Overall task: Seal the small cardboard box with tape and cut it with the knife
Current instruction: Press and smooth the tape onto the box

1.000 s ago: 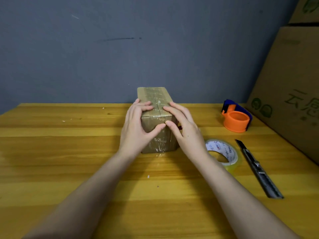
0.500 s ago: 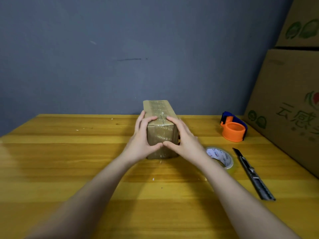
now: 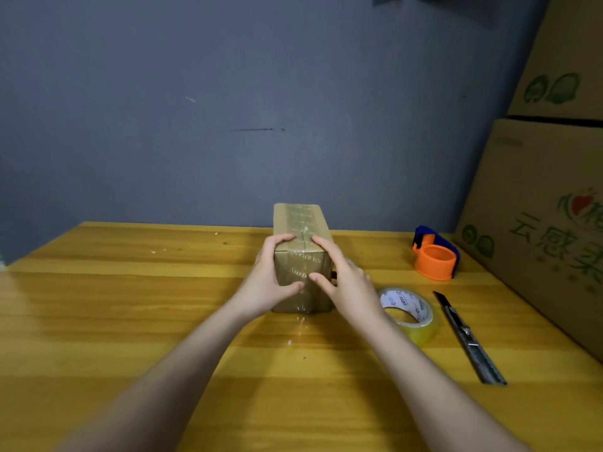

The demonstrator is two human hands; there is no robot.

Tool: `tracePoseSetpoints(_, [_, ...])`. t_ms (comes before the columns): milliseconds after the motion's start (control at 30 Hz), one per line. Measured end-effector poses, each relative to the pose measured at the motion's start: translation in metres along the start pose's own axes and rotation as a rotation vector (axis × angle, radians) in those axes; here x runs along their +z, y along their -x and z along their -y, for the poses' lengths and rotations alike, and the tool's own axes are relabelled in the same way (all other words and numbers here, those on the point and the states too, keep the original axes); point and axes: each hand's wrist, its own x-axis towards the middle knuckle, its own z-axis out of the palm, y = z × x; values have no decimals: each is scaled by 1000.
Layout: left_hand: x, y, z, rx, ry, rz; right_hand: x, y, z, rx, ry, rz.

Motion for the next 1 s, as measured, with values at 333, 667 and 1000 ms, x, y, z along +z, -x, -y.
tracePoseSetpoints(333, [-4,-2,6,9,-85,30,1,-1,0,11,85,51])
tracePoseSetpoints(667, [-4,0,-11,-94,136,130,-1,2,15,87,174,50])
tracePoseSetpoints(1000, [-10,5,-48,67,-249,-220,-29,5,22,98,246,-113])
